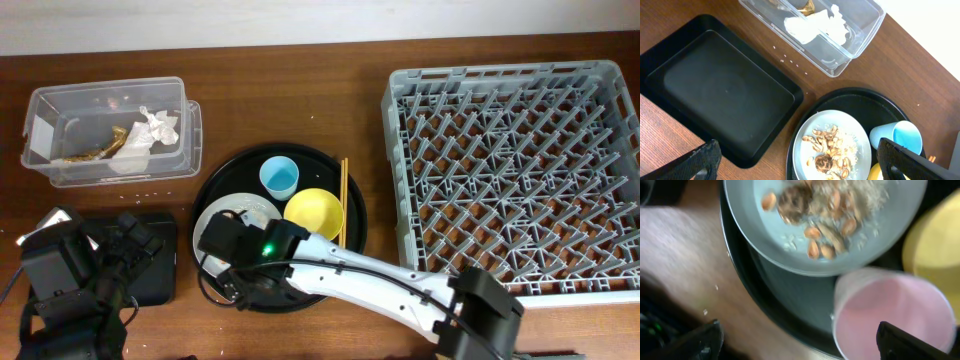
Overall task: Sort waste into correct bins and load items into the dishwasher rack
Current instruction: 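Reach the right gripper to the pink cup and grasp its rim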
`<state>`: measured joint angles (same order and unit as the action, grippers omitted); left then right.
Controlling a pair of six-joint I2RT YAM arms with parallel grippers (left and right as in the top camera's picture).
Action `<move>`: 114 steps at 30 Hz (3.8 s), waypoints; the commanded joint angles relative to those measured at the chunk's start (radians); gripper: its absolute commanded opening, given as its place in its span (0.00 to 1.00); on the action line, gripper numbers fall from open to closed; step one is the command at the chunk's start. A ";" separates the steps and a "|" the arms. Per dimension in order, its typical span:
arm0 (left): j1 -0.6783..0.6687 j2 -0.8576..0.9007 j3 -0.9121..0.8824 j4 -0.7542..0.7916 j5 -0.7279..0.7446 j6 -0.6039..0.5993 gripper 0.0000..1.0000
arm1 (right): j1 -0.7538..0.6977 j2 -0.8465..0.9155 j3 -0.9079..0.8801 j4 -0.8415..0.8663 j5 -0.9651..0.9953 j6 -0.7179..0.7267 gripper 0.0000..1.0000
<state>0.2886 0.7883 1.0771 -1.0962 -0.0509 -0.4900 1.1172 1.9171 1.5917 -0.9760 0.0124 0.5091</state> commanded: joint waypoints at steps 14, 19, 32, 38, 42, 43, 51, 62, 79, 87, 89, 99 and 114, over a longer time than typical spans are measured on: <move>0.002 -0.001 0.001 0.002 0.006 0.006 0.99 | 0.006 0.103 0.056 -0.004 0.138 0.076 0.22; 0.002 -0.001 0.001 0.002 0.006 0.006 0.99 | 0.006 0.103 0.101 -0.047 0.134 0.076 0.04; 0.002 -0.001 0.001 0.002 0.006 0.006 0.99 | 0.033 0.071 0.243 -0.288 -0.021 -0.033 0.41; 0.002 -0.001 0.001 0.002 0.006 0.006 0.99 | 0.075 0.092 0.079 -0.134 0.111 0.140 0.45; 0.002 -0.001 0.001 0.002 0.006 0.006 0.99 | 0.077 0.098 -0.006 -0.036 0.109 0.184 0.47; 0.002 -0.001 0.001 0.002 0.006 0.006 0.99 | 0.077 0.100 -0.012 -0.038 0.124 0.184 0.47; 0.002 -0.001 0.001 0.002 0.006 0.006 0.99 | 0.064 0.098 0.069 -0.219 0.286 0.184 0.47; 0.002 -0.001 0.001 0.002 0.006 0.006 0.99 | 0.009 0.073 0.159 -0.389 0.213 0.175 0.38; 0.002 -0.001 0.001 0.002 0.006 0.006 0.99 | 0.101 0.094 0.021 -0.156 0.300 0.293 0.54; 0.002 -0.001 0.001 0.002 0.006 0.006 0.99 | 0.099 0.103 0.017 -0.208 0.417 0.312 0.54; 0.002 -0.001 0.001 0.002 0.006 0.006 0.99 | 0.096 0.103 0.018 -0.246 0.463 0.314 0.54; 0.002 -0.001 0.001 0.002 0.006 0.006 0.99 | -0.153 -0.048 0.020 -0.383 0.408 0.266 0.50; 0.002 -0.001 0.001 0.002 0.006 0.006 0.99 | -0.084 0.024 -0.019 -0.236 0.025 0.048 0.48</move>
<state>0.2886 0.7883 1.0771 -1.0962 -0.0509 -0.4896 1.0321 1.9244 1.5963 -1.2217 0.0387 0.5465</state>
